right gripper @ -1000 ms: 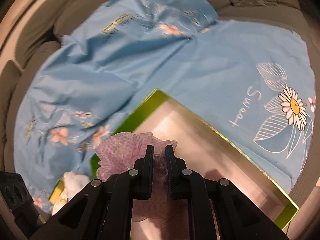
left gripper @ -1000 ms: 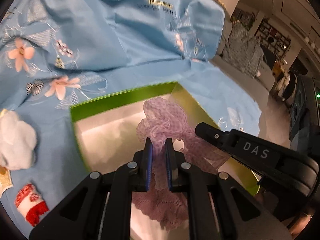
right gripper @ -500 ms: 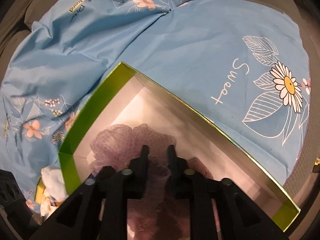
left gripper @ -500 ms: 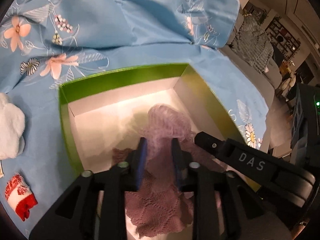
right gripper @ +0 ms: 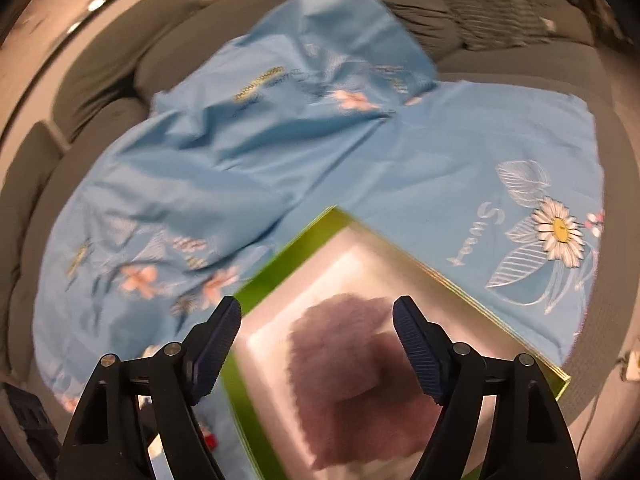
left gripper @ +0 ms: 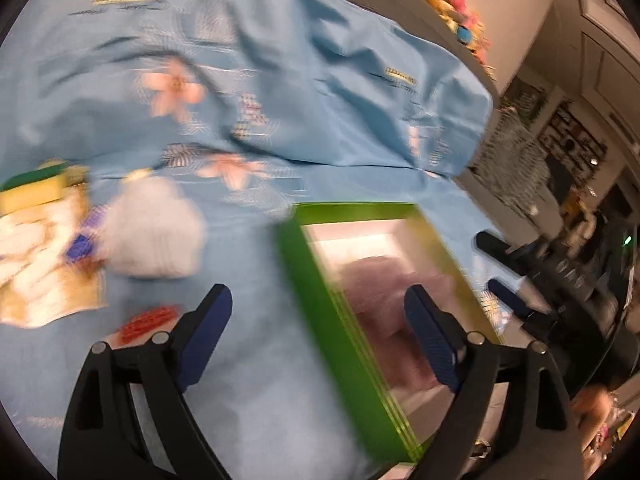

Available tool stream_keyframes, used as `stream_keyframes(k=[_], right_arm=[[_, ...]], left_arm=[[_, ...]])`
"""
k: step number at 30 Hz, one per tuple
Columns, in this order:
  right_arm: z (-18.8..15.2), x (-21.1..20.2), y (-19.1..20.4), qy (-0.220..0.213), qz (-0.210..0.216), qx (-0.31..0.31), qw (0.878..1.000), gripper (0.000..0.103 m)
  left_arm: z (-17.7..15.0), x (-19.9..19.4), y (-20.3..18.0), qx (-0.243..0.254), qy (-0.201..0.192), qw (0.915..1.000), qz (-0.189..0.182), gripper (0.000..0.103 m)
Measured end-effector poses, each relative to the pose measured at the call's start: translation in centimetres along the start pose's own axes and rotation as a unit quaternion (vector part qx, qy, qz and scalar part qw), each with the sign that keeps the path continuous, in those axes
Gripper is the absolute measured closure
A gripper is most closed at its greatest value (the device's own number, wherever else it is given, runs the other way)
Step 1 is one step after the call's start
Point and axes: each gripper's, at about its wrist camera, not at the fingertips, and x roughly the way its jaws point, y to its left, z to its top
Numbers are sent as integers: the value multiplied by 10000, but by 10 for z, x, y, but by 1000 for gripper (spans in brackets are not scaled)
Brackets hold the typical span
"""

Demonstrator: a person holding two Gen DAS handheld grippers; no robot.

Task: Organize soft objects
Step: 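Move the right gripper to the red-and-white knit cozy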

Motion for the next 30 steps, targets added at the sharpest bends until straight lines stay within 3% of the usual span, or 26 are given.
stream_keyframes(k=[3,5,7,12,18,20,23,25,26,28,30], right_arm=[[-11,-1,30,147,368,-438,9983,15],[-23,0,53,331,610,-812,9943,14],[-40,1,76,527,783,-1130,9891,14],[-93,30,134,1289,1006,-2010,9658,14],[-161,89,176,2322,614,-2549,9367,14],[-178,103,180,2387,346,-2805,9291,14],[-189,118,184,2254,-46,-2997,9270,14],[-191,124,182,2358,29,-2848,9291,14],[-193,127,183,2398,52,-2778,9302,17],[-200,126,187,2328,155,-2828,9304,37],[-205,122,195,2454,406,-2761,9284,65]], left_arm=[[-12,-26,27,-35,-80,9994,331,11],[-23,-42,50,-54,-107,9981,599,5],[-34,-54,76,-158,-89,9954,939,5],[-67,-79,135,-428,-34,9872,1537,5],[-91,-102,190,-1286,-266,9804,1467,5],[-94,-104,201,-1455,-241,9752,1652,5],[-98,-110,217,-1675,-248,9714,1666,5],[-99,-114,224,-1741,-263,9694,1710,5],[-99,-115,227,-1748,-255,9689,1732,5],[-100,-117,230,-1775,-245,9677,1775,5],[-101,-122,234,-1790,-273,9673,1774,5]])
